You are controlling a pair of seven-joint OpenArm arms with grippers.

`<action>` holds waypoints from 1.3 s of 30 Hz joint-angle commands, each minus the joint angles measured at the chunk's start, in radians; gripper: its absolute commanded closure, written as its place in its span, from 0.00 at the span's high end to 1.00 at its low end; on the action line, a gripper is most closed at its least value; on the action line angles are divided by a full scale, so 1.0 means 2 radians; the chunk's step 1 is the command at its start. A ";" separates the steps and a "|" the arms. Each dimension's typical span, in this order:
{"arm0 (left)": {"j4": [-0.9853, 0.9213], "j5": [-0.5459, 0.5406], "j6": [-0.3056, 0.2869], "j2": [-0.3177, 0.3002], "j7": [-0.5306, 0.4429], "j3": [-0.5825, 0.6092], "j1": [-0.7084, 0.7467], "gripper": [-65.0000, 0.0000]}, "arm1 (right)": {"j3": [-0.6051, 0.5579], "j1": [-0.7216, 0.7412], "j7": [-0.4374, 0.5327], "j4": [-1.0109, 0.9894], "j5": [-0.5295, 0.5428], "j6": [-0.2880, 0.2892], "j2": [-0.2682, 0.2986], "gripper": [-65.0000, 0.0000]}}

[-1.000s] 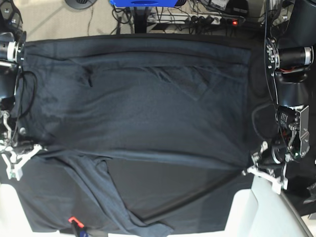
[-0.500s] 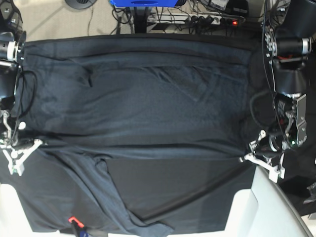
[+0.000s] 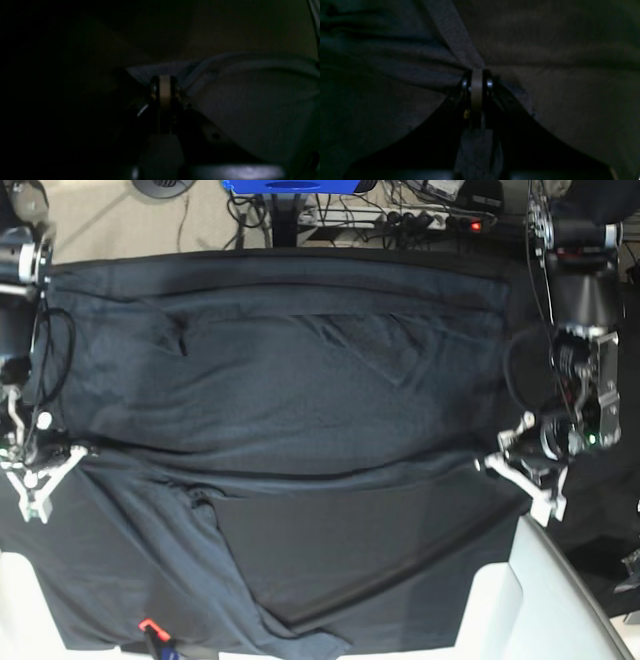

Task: Fold the T-shirt properly
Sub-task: 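Lift the shirt sides with both grippers and fold them over toward the collar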

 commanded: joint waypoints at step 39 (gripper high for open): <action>0.156 -0.006 -0.003 -0.038 0.053 -0.053 0.136 0.00 | 0.054 -0.133 -0.075 0.148 0.002 -0.002 0.020 0.01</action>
